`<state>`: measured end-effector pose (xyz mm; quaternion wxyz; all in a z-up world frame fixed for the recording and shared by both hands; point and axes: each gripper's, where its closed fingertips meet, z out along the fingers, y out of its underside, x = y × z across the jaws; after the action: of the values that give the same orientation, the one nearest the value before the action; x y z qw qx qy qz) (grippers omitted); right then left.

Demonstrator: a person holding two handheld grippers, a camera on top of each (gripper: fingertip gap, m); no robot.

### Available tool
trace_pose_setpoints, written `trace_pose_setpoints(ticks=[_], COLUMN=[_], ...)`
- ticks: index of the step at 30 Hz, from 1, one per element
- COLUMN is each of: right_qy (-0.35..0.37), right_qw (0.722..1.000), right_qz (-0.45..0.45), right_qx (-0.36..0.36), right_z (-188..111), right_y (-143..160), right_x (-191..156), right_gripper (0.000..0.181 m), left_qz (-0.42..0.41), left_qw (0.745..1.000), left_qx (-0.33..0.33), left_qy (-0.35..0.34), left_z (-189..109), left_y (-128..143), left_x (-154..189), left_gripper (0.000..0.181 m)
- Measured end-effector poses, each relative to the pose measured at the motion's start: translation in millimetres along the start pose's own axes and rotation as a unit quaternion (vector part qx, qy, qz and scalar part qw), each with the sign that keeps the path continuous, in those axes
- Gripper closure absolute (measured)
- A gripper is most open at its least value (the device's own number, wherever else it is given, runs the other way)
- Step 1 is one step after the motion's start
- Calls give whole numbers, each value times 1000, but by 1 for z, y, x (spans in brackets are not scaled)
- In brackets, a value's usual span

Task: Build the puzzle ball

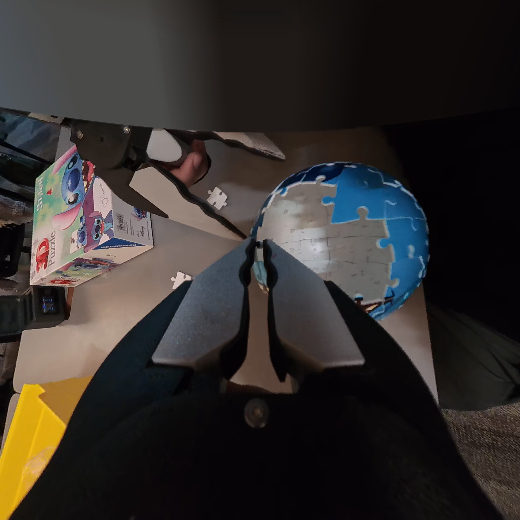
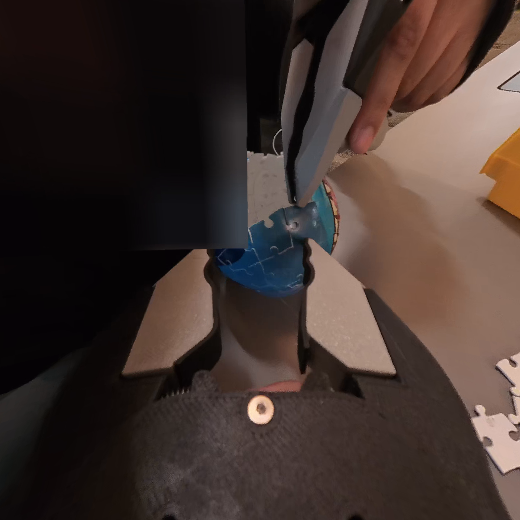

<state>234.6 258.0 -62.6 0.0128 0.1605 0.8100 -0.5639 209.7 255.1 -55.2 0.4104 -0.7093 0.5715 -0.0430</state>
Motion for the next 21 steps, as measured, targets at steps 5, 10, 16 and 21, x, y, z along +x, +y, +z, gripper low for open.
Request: trace_pose_setpoints(ticks=[5, 10, 16, 21], right_qy=[-5, -9, 1, 45], right_qw=[999, 1000, 999, 998], right_qz=[19, 16, 21, 22], right_qx=[31, 23, 36, 38], right_z=[-2, 1, -4, -10], right_y=[-9, -8, -13, -18], right_x=[2, -2, -3, 4], right_gripper=[124, 124, 125, 124], left_qz=[2, 8, 2, -4], left_qw=[1000, 1000, 1000, 1000], left_qx=[17, 13, 16, 8], left_qy=[-4, -1, -7, -13], left_z=[0, -1, -2, -3], left_y=[1, 4, 5, 11], left_x=[-1, 0, -1, -4], left_gripper=[179, 179, 179, 179])
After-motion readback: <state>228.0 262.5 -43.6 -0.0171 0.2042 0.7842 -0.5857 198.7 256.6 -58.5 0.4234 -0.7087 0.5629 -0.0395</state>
